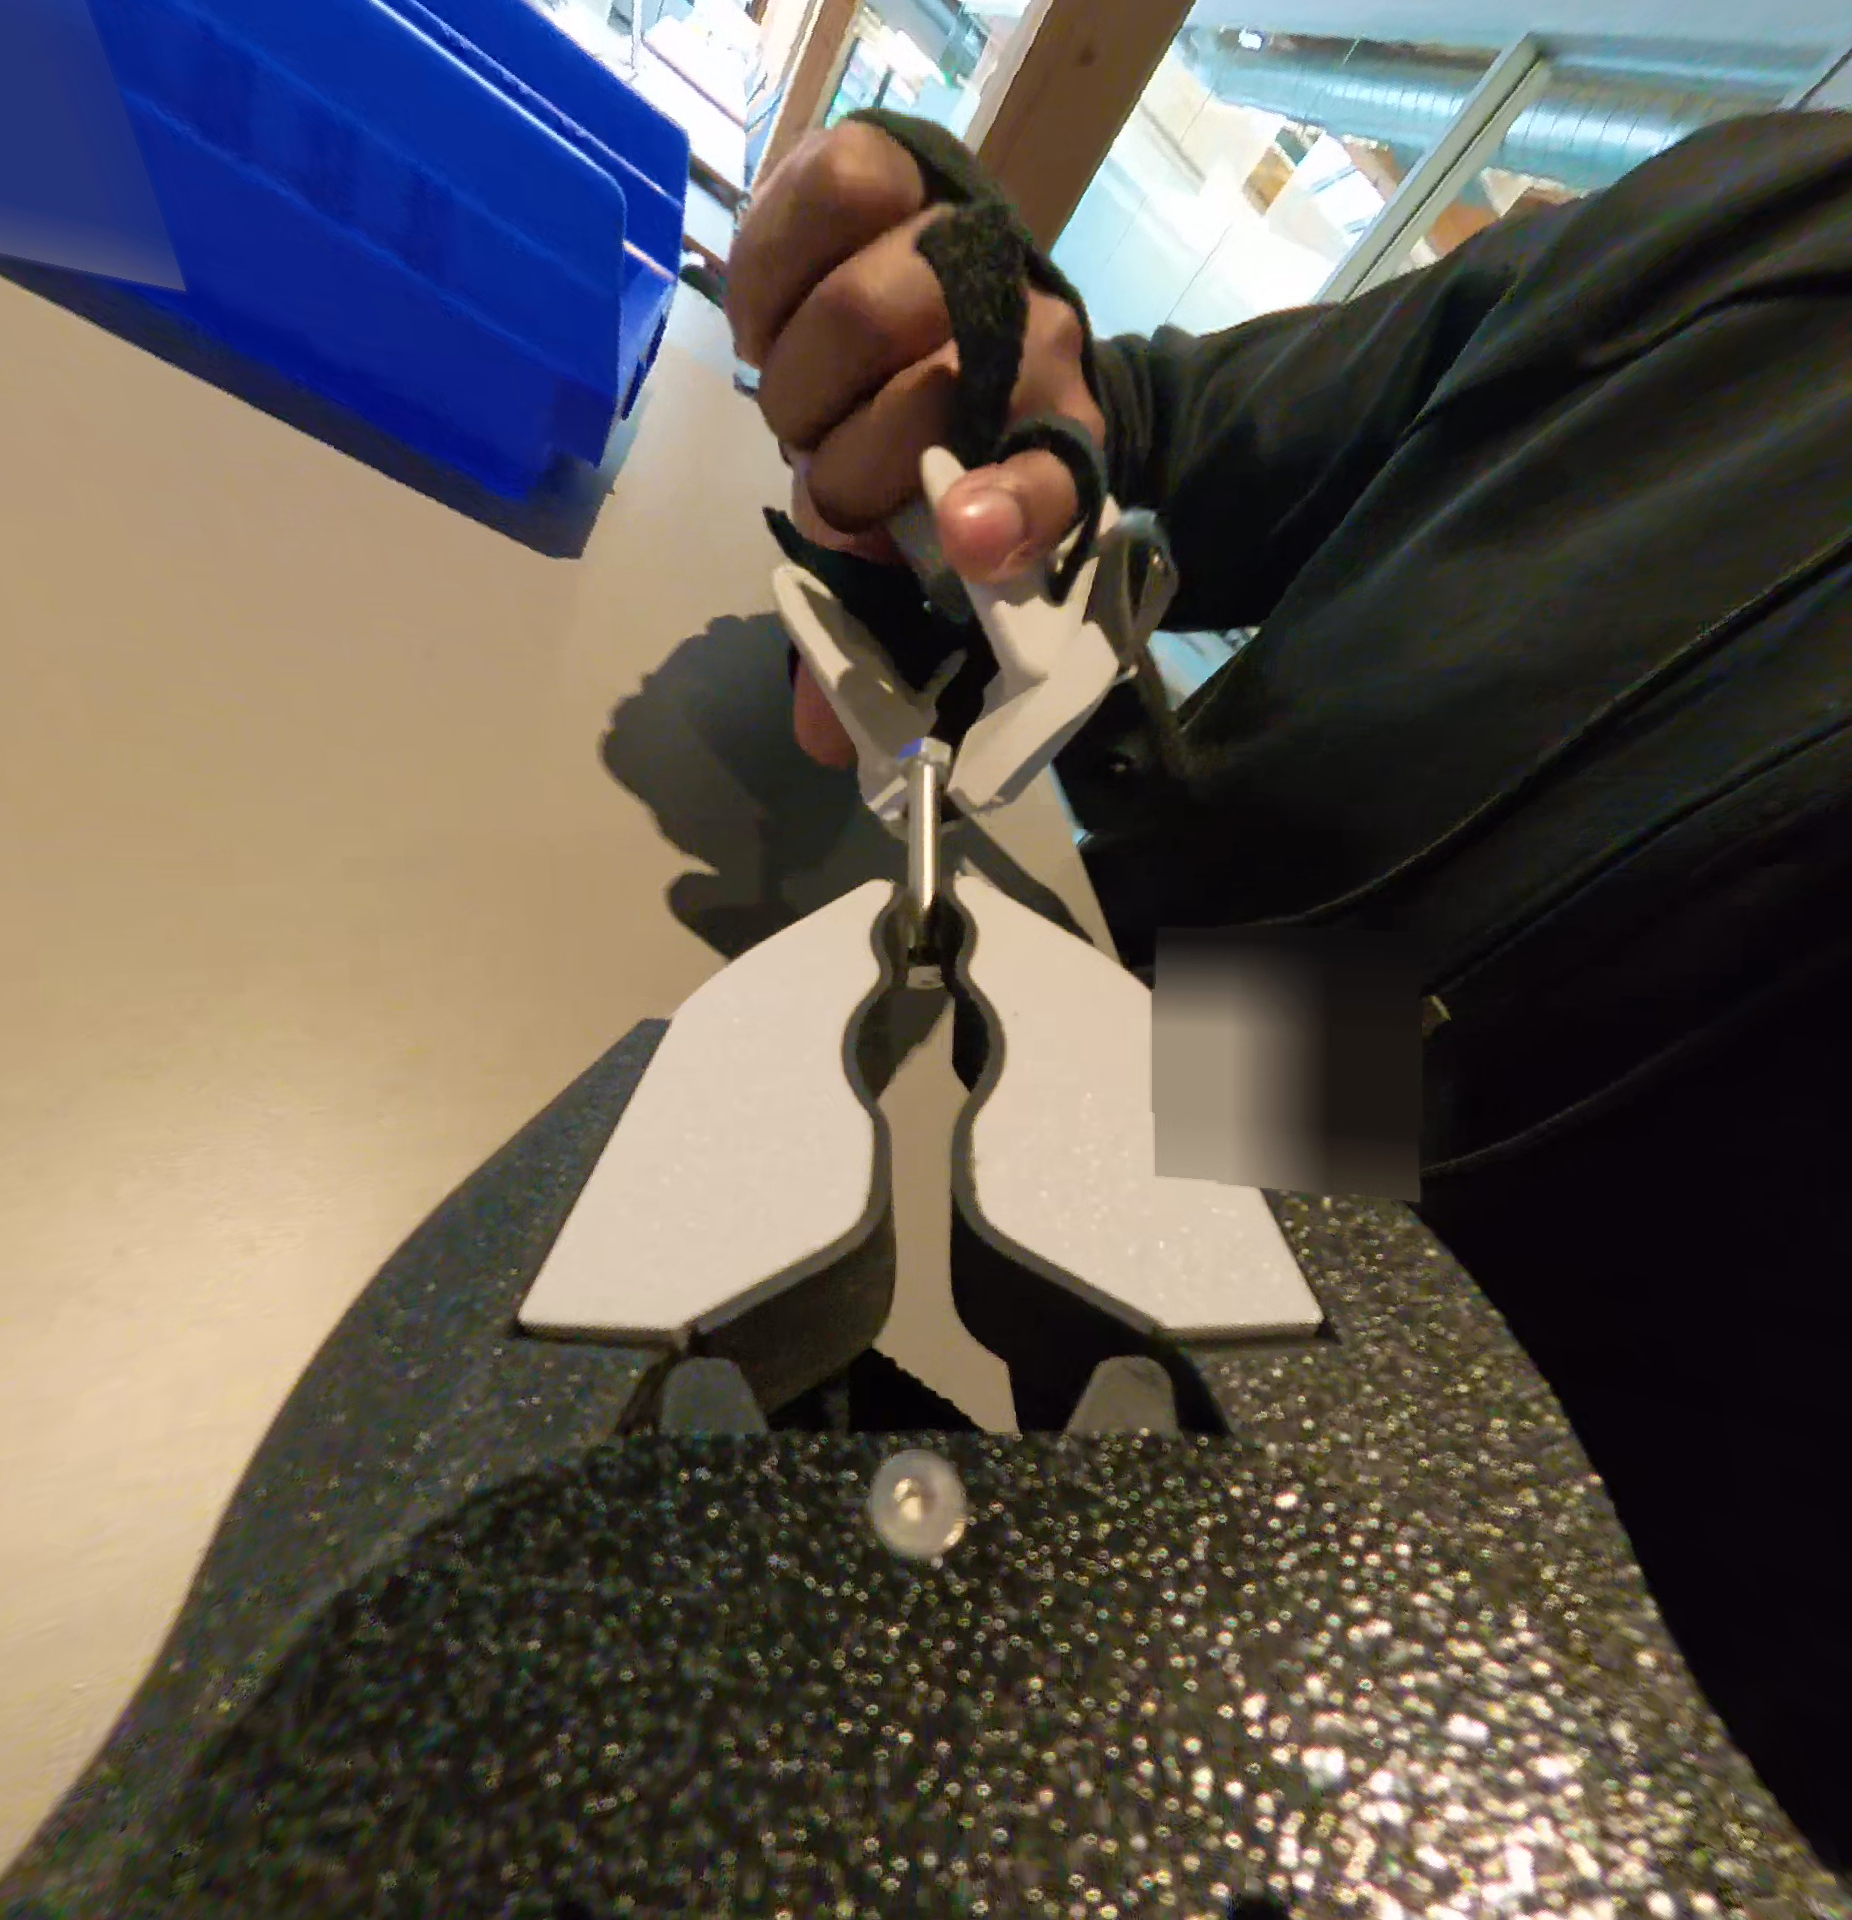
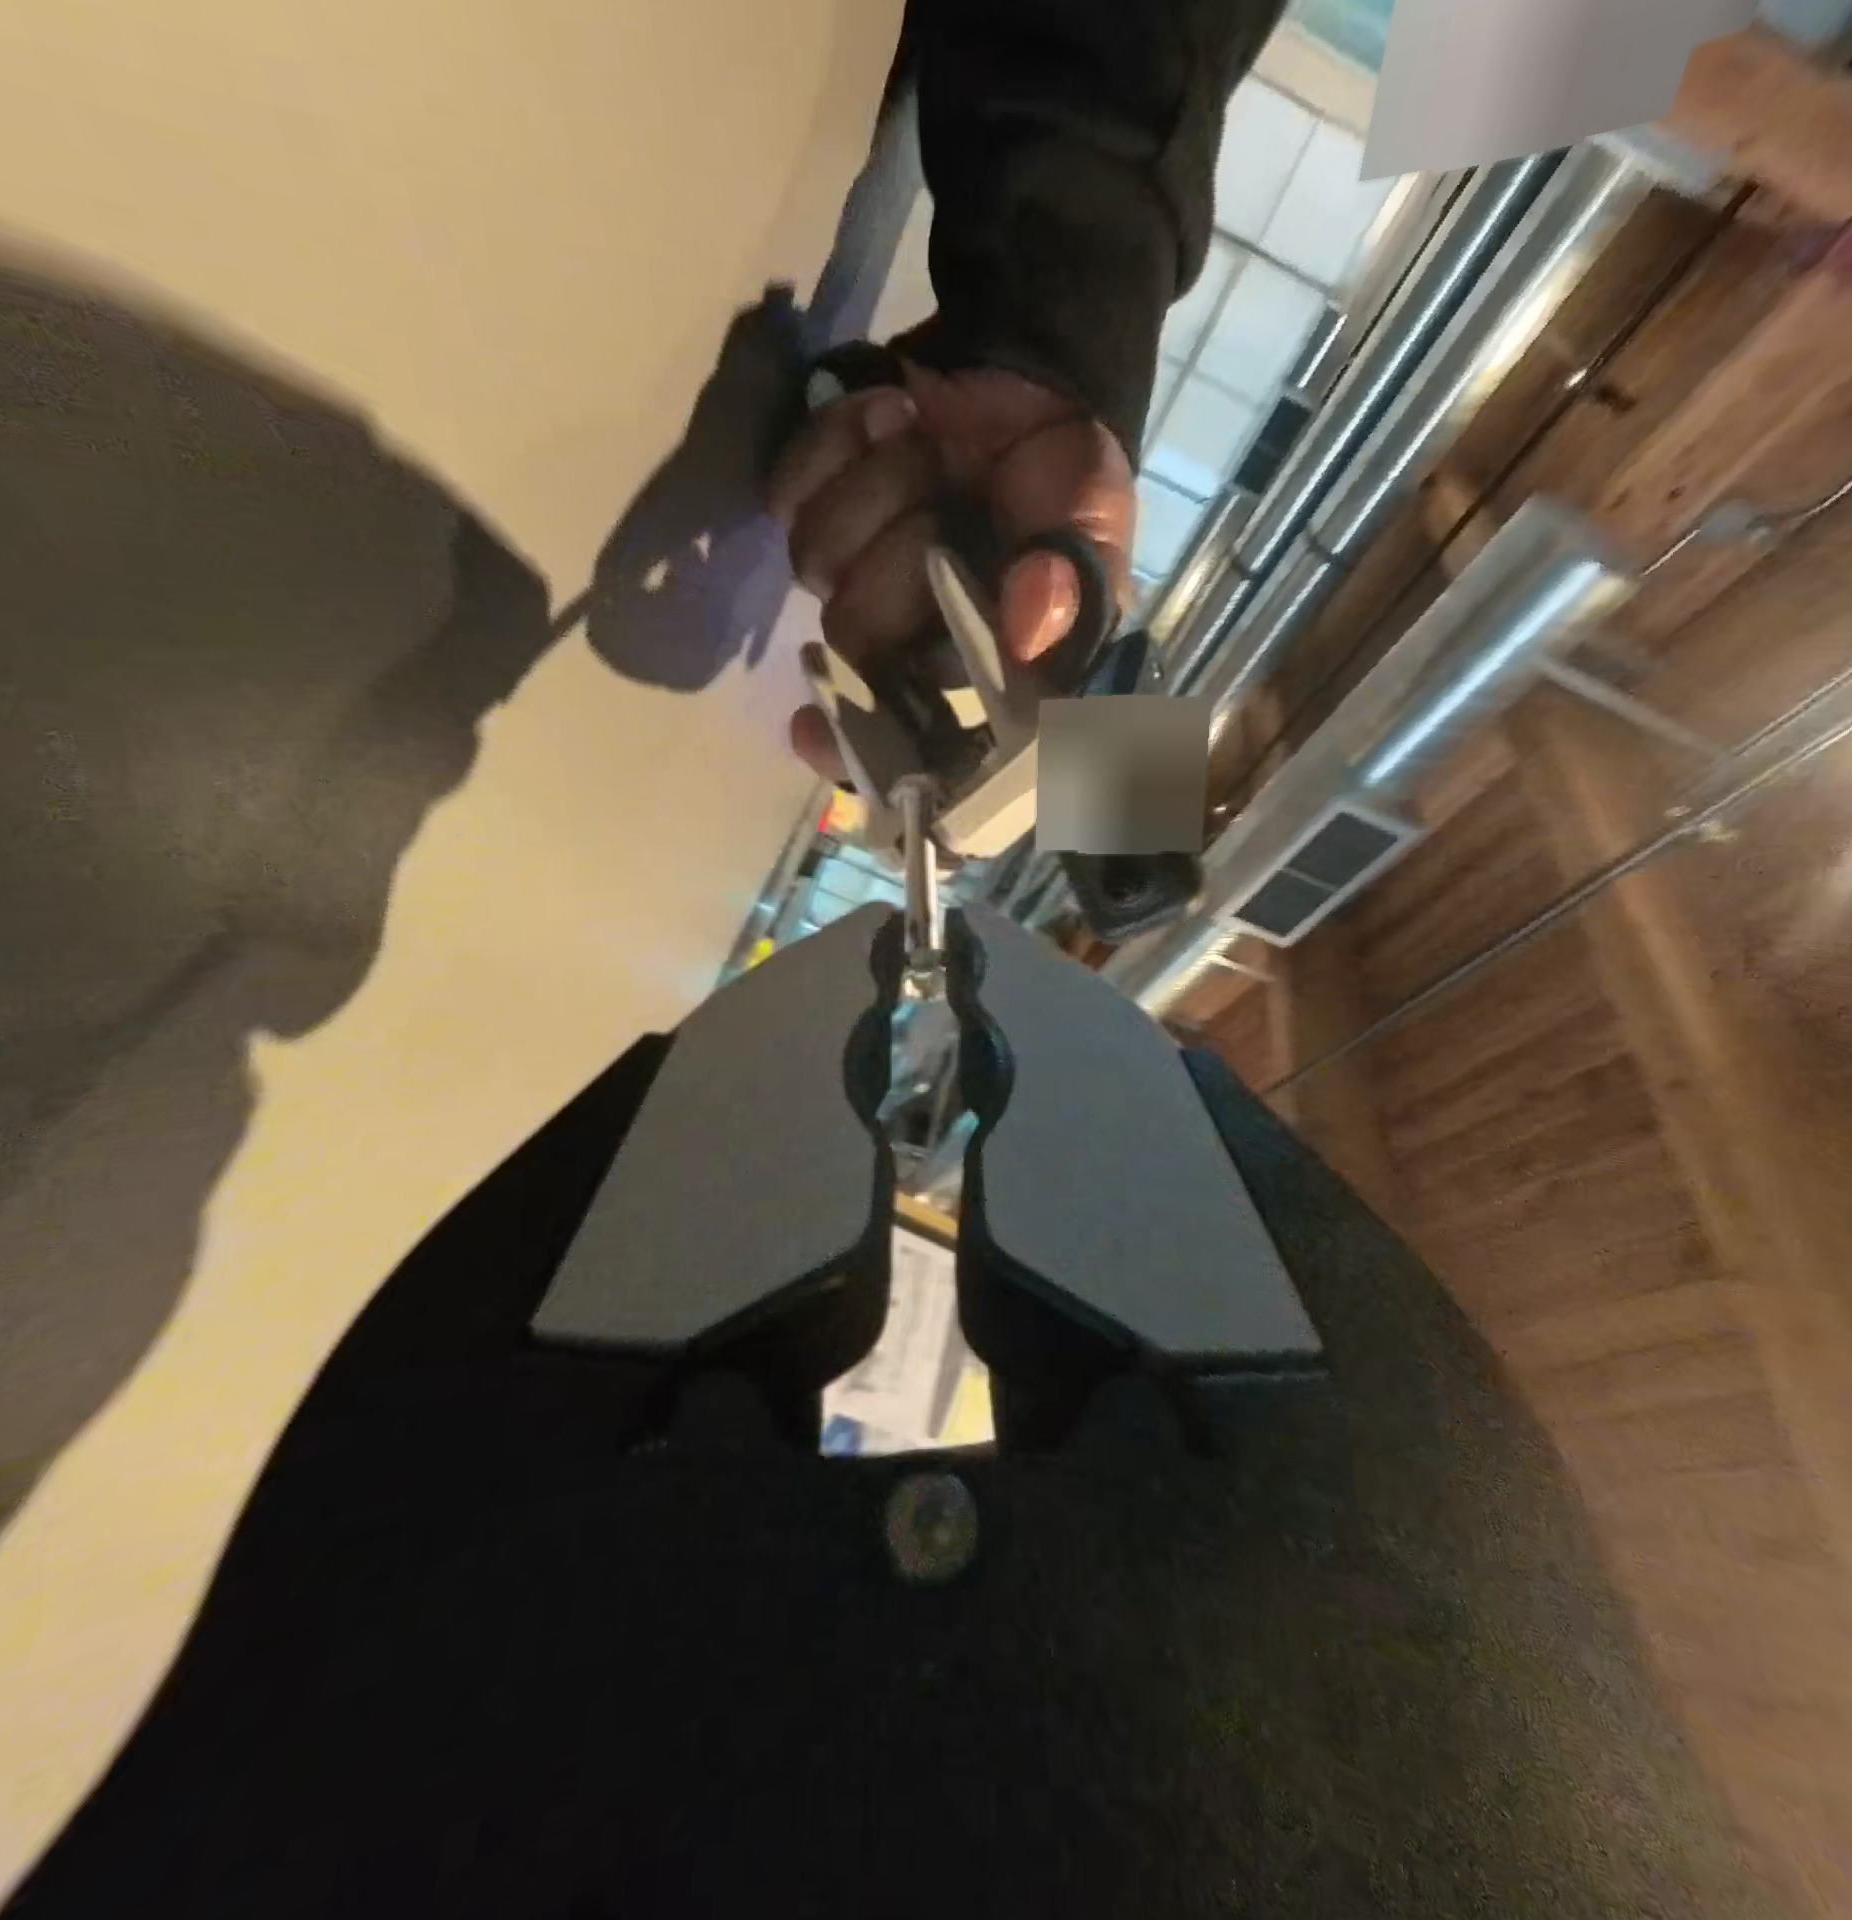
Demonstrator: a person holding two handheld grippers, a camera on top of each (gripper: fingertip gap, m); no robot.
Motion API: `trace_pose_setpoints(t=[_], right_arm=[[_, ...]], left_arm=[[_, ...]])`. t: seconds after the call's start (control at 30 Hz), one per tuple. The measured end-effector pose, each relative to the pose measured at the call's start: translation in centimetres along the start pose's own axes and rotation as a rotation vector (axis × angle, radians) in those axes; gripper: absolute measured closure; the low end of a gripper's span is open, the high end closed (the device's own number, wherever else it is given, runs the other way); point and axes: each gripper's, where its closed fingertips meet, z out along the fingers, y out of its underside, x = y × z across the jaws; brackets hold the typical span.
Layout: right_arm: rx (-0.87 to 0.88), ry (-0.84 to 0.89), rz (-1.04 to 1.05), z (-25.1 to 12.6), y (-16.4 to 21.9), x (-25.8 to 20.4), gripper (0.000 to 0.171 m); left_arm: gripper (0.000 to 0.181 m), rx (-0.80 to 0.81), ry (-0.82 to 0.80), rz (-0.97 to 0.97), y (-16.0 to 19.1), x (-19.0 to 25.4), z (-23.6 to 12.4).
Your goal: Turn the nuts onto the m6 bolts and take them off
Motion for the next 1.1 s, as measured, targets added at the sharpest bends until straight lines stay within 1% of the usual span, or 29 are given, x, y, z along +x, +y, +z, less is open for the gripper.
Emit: trace_pose_setpoints(t=[0.07,0.3,0.4,0.47,0.57,0.63,0.7,0.8,0.87,0.97,1.1], right_arm=[[-0.009,0.028,-0.036,-0.1,0.2,0.1,0.164],[-0.054,0.051,0.026,-0.5,1.1,0.7,0.164],[-0.130,0.040,0.105,-1.6,2.9,1.2,0.164],[-0.230,0.046,0.214,-3.4,5.6,2.0,0.164],[-0.442,0.037,0.447,-7.8,11.7,2.2,0.165],[-0.587,-0.001,0.678,-11.5,15.7,0.6,0.165],[-0.711,-0.062,0.936,-15.1,18.4,-2.3,0.165],[-0.853,-0.187,1.293,-19.2,19.5,-6.9,0.164],[-0.920,-0.243,1.439,-20.6,19.3,-8.9,0.164],[-0.976,-0.319,1.577,-21.5,18.6,-10.9,0.164],[-1.026,-0.360,1.635,-22.2,18.5,-12.5,0.164]], left_arm=[[0.176,0.013,0.006,-0.015,-0.2,0.0,-0.1],[0.176,0.063,-0.009,-0.001,-0.9,-0.2,-0.5],[0.176,0.076,-0.033,0.015,-1.1,-0.4,-0.9],[0.176,0.080,-0.042,0.016,-1.2,-0.6,-1.0],[0.176,0.078,-0.044,0.013,-1.2,-0.6,-1.0],[0.176,0.072,-0.047,0.013,-1.1,-0.7,-0.9],[0.176,0.068,-0.048,0.016,-1.1,-0.7,-0.8],[0.176,0.069,-0.048,0.017,-1.1,-0.7,-0.8],[0.176,0.073,-0.047,0.018,-1.2,-0.7,-0.8],[0.176,0.071,-0.049,0.021,-1.1,-0.7,-0.7],[0.176,0.071,-0.054,0.026,-1.1,-0.8,-0.7]])
